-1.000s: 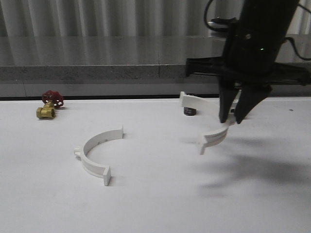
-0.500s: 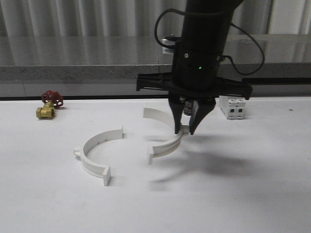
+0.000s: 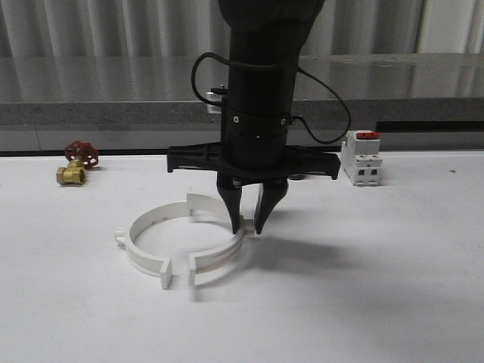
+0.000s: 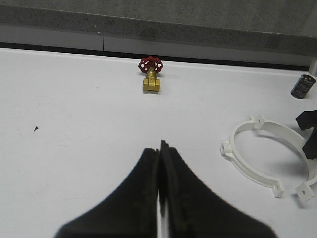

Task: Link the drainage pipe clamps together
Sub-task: 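Press the held clamp half against the first half's ends with the right gripper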

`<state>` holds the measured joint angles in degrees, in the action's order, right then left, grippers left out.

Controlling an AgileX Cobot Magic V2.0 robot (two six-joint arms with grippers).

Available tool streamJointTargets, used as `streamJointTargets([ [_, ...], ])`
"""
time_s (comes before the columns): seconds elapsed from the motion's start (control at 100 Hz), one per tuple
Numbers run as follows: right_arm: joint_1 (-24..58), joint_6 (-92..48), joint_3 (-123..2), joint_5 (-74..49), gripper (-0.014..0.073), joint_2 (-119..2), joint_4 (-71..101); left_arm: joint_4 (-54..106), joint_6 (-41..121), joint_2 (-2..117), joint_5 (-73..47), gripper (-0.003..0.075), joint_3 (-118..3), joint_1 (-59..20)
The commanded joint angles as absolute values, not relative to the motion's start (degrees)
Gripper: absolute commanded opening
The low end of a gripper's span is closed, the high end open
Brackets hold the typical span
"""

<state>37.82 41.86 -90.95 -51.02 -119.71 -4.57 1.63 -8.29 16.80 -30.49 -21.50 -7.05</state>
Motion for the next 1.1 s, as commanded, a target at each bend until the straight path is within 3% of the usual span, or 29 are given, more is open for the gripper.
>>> streamJointTargets([
  [0.0,37.72,42.52,-92.82,-50.78,-0.0055,-116.59,-6.20,1.81,-8.20,17.12,-26.21,-0.0020,-23.14,-7.04],
  [1.09,37.74,48.97,-93.05,-47.52,-0.0055,-118.83,-6.69,1.81,-8.20,17.12,-26.21,-0.0020,-23.14,-7.04],
])
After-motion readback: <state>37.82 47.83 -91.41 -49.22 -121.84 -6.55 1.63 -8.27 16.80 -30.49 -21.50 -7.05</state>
